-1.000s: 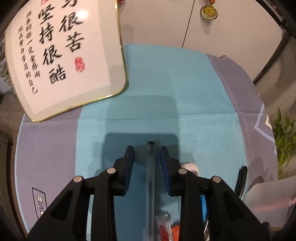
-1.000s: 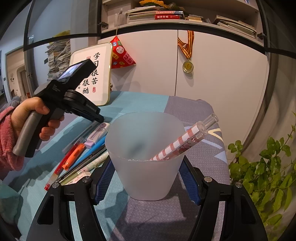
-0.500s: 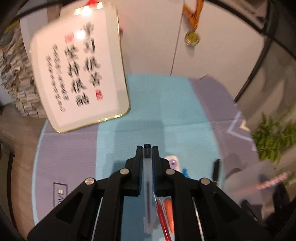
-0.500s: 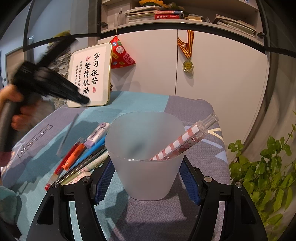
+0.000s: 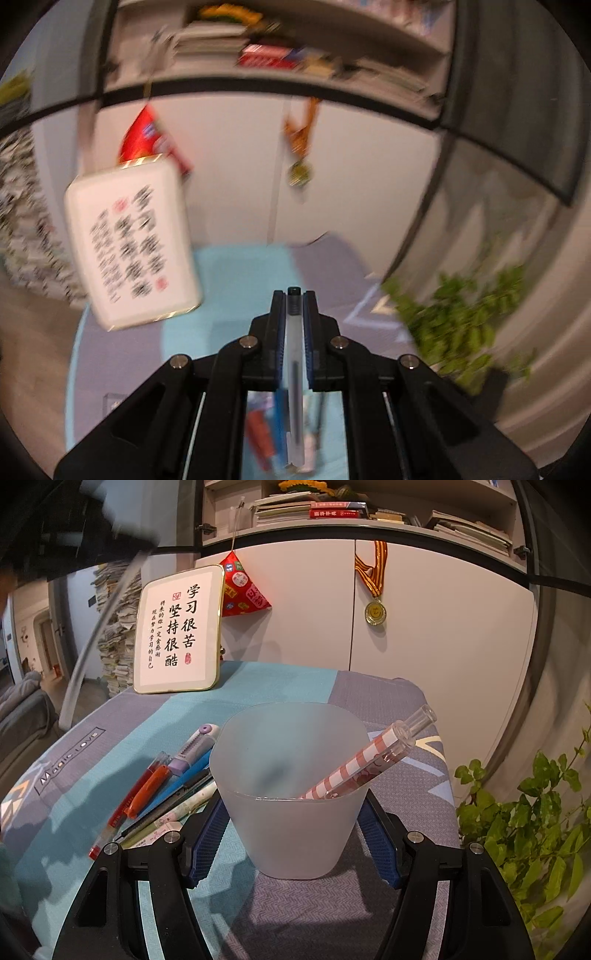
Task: Organize stationery
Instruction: 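Carry the clear gel pen into the frosted cup and open the left gripper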
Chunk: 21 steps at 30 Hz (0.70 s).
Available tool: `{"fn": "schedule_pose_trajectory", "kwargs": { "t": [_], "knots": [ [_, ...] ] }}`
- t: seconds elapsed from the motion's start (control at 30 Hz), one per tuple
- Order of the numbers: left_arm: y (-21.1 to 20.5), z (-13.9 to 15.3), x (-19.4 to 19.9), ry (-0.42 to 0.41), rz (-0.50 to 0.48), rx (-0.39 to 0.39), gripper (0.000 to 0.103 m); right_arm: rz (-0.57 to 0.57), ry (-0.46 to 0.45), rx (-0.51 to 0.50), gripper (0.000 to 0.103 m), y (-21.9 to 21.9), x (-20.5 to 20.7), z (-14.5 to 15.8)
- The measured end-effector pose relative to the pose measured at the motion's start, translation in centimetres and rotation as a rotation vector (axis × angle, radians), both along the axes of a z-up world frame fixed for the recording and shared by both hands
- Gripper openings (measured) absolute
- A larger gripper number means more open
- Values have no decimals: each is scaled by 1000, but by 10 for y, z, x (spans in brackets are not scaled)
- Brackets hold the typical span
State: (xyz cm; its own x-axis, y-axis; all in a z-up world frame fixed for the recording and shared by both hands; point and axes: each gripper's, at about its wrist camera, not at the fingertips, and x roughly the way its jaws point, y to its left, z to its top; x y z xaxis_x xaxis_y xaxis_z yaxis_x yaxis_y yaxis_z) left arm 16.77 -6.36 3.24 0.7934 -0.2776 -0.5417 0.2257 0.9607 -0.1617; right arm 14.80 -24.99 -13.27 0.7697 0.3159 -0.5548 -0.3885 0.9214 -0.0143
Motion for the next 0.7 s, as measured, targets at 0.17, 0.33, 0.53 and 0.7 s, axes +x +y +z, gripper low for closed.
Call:
{"fn": "schedule_pose_trajectory", "kwargs": {
  "t": [0.17, 0.33, 0.53, 0.7],
  "knots": [
    [-39, 5, 9, -51, -77, -42, 7, 0, 0, 0, 70, 0, 0, 0],
    [-66, -3, 23, -75, -115, -54, 7, 0, 0, 0, 70, 0, 0, 0],
    [-82, -23, 32, -68, -124, -57, 7, 0, 1, 0, 70, 0, 0, 0],
    [-78, -43, 34, -7, -136, -55, 7, 0, 1, 0, 70, 0, 0, 0]
  ]
}}
